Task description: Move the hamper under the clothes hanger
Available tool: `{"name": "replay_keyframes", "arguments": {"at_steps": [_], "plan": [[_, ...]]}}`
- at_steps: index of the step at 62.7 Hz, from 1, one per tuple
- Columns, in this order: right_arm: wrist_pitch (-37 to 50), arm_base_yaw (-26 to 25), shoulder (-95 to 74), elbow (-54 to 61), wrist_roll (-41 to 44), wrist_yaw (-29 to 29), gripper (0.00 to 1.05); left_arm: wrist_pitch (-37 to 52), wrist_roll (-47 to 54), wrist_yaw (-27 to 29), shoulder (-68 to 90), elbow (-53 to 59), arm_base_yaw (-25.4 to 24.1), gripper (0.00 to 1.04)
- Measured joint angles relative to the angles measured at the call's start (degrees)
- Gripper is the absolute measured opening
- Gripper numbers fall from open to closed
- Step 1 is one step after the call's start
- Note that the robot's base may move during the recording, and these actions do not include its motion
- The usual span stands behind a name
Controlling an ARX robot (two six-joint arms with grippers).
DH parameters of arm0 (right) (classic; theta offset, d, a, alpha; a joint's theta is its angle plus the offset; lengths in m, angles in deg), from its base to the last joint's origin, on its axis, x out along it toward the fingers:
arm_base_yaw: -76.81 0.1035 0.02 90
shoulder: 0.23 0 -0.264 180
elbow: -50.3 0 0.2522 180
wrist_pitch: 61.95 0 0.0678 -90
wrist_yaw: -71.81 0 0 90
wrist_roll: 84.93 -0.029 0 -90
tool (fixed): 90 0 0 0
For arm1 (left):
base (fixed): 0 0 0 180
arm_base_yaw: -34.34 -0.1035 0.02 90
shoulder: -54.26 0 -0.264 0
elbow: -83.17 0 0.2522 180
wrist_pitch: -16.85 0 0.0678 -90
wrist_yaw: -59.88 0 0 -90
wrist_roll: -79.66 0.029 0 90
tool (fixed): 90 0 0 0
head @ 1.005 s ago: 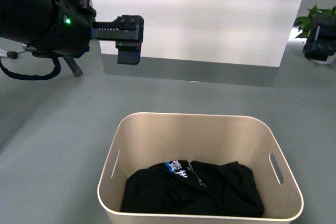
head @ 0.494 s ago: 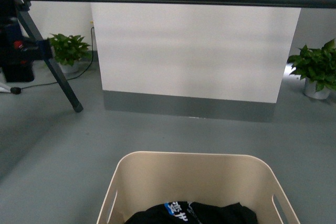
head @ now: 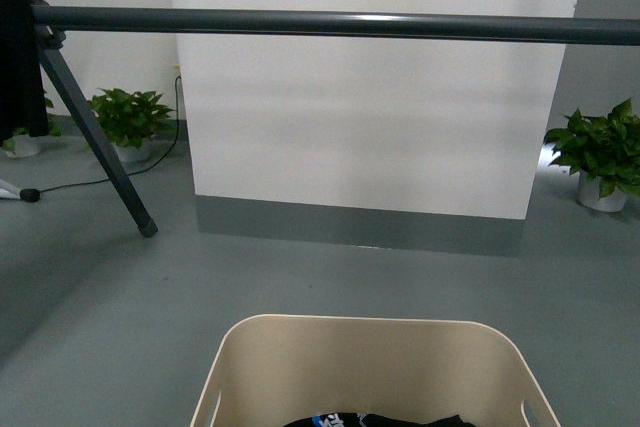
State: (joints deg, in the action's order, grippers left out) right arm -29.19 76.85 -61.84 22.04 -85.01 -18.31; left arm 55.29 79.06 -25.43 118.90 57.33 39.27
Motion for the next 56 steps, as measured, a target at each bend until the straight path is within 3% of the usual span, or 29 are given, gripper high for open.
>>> {"name": "replay_keyframes", "arguments": {"at_steps": [20,34,56], "plan": [[-2.4,0.0,8.7,6.3,0.0,0.0,0.02,-4.6,0.2,-4.3,-9.9,5.5,-4.7,0.03],[-6.1,0.0,15.4,9.4,0.0,0.0,0.02,-4.6,0.2,-4.7,-14.3,9.5,-4.8,0.03],[-8.9,0.0,22.9,13.9,0.0,0.0,0.02,-15.0,0.2,-4.7,-26.4,11.0,-4.8,0.03]]}}
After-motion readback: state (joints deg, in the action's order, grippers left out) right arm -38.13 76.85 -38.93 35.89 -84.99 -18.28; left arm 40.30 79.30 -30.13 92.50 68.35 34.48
